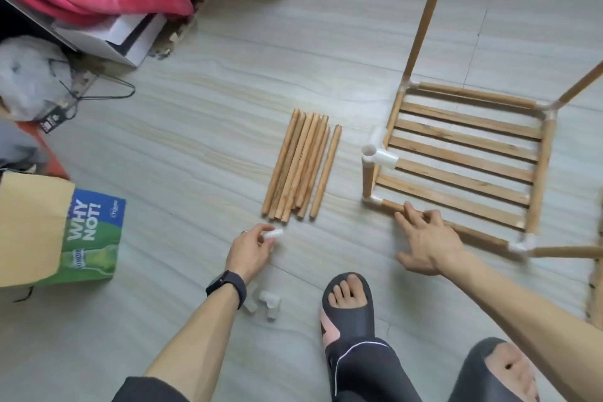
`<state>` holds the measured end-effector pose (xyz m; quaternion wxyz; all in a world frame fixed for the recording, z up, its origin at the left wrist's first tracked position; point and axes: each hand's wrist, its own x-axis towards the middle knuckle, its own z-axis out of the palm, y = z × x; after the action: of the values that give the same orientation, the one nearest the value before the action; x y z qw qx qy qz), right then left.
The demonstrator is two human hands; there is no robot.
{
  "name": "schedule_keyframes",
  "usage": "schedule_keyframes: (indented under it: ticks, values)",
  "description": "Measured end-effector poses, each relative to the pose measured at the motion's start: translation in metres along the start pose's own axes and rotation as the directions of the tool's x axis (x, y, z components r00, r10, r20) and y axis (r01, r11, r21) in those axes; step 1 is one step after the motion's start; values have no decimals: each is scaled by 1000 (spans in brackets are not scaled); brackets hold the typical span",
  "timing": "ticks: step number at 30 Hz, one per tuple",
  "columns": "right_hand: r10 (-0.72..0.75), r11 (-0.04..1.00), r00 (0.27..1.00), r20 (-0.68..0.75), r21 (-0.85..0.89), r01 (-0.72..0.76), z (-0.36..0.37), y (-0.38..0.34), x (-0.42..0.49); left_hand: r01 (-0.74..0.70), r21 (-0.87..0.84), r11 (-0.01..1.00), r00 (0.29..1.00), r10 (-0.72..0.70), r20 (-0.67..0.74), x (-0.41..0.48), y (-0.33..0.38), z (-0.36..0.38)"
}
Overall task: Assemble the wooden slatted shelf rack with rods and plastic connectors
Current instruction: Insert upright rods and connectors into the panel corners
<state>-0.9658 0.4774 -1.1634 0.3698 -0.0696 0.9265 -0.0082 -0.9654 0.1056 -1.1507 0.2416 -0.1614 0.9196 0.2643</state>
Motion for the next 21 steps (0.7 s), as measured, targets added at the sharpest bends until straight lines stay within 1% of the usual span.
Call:
schedule_keyframes:
  ticks: [1,2,3,4,5,6,7,8,9,10,11,12,13,14,15,18,20,21]
  values:
    - [-4,1000,1000,0,-11,4,0,0,-1,-20,-74,997,999,22,35,-3,14,0]
    - [-8,1000,1000,4,-21,8,0,0,-3,-12,-182,983,994,31,105,-7,30,1]
    - [-11,1000,1000,15,-18,11,-1,-2,-5,28,-305,952,978,36,204,-13,46,2]
    - [-16,1000,999,33,3,16,-2,-4,-8,89,-408,908,948,49,316,-19,62,3]
    - [-24,999,998,54,45,22,-5,-7,-12,145,-474,868,907,75,415,-26,77,5]
    - [-33,993,997,71,114,25,-10,-10,-17,190,-514,836,862,109,495,-33,91,7]
    - [-45,974,997,70,224,28,-17,-12,-24,228,-546,806,818,145,556,-41,104,10]
    - [-56,923,998,40,383,36,-24,-13,-32,264,-574,775,779,180,601,-49,116,12]
    - [-56,823,998,-6,566,49,-32,-14,-44,293,-598,746,744,215,633,-57,127,15]
    - [-40,675,997,-58,734,70,-40,-14,-59,310,-619,722,713,254,653,-65,138,17]
    - [-6,501,994,-105,860,94,-48,-14,-75,308,-633,710,695,287,660,-73,148,20]
    - [36,331,990,-135,936,116,-56,-13,-93,285,-637,716,690,308,655,-80,159,22]
    - [74,204,985,-156,969,138,-64,-10,-112,244,-633,735,695,322,642,-88,170,22]
    - [105,150,977,-184,974,167,-71,-7,-129,197,-628,753,703,338,626,-95,182,23]
    - [132,167,966,-221,966,199,-77,-3,-145,160,-630,760,703,360,613,-103,193,23]
    - [208,376,908,-365,886,270,-88,10,-181,129,-670,731,668,435,604,-124,230,17]
    - [290,478,841,-457,830,287,-97,19,-198,104,-685,721,665,462,587,-135,255,10]
    - [333,506,800,-499,810,295,-102,23,-204,78,-689,721,672,472,571,-140,267,5]
